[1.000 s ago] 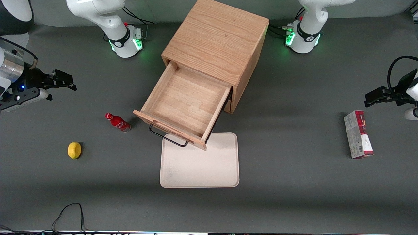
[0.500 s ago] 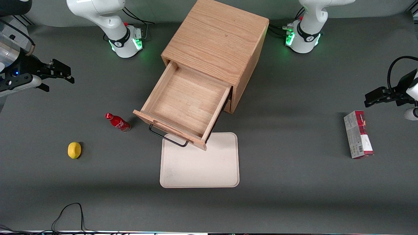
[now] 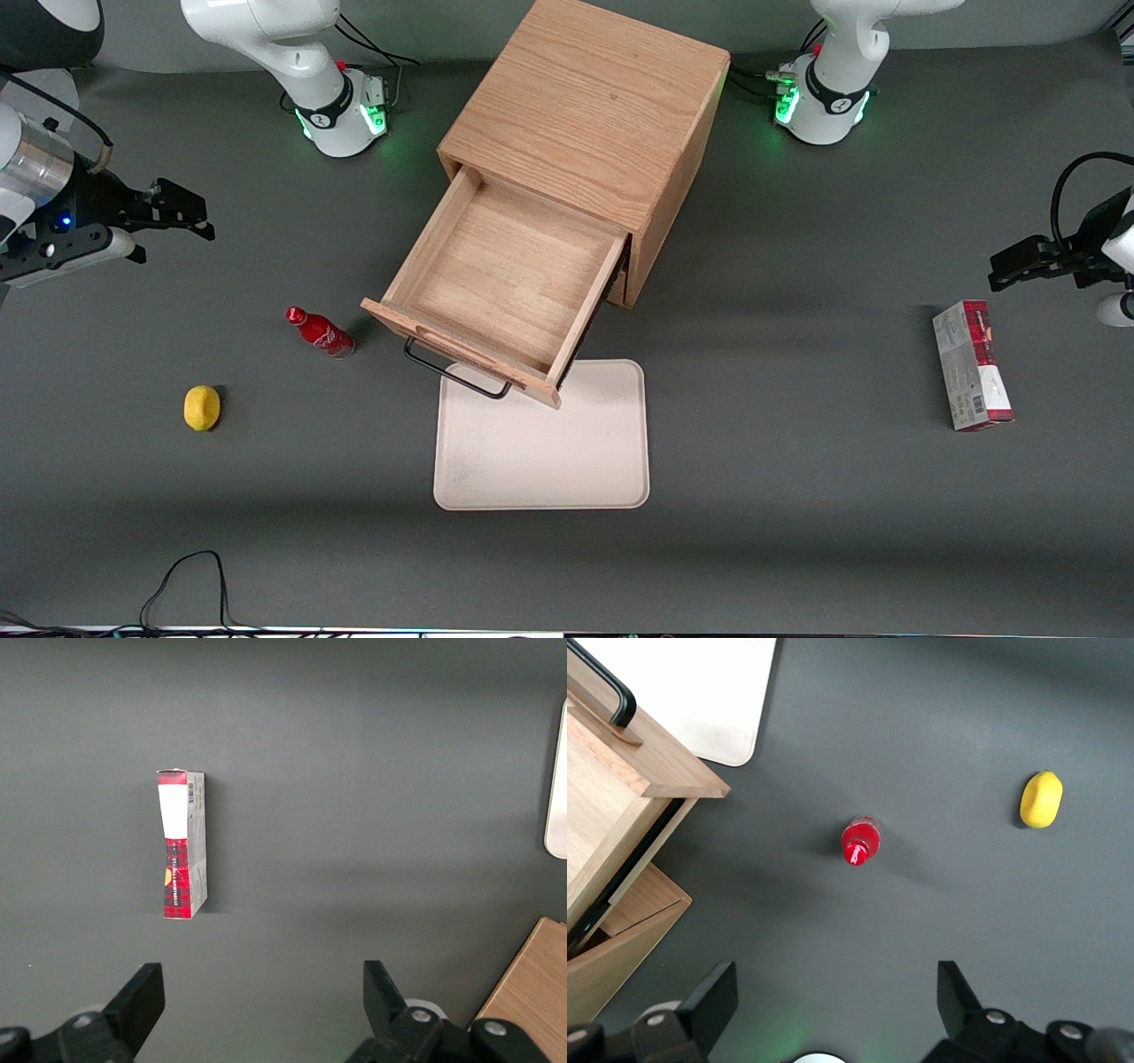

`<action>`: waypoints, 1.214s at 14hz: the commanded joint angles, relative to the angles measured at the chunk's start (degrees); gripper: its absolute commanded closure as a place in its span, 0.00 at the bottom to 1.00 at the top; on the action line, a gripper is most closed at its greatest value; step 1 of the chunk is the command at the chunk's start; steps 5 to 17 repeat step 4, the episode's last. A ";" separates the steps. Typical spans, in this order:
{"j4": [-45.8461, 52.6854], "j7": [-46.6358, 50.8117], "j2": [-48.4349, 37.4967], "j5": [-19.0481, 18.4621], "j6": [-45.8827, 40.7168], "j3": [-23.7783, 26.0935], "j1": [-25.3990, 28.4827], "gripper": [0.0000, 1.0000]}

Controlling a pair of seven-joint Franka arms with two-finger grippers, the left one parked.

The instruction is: Open upper drawer

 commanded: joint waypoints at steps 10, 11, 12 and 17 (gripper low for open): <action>3.30 2.14 1.64 -0.85 -1.75 0.98 -0.41 0.00; 3.30 2.14 1.64 -0.85 -1.75 0.98 -0.41 0.00; 3.30 2.14 1.64 -0.85 -1.75 0.98 -0.41 0.00; 3.30 2.14 1.64 -0.85 -1.75 0.98 -0.41 0.00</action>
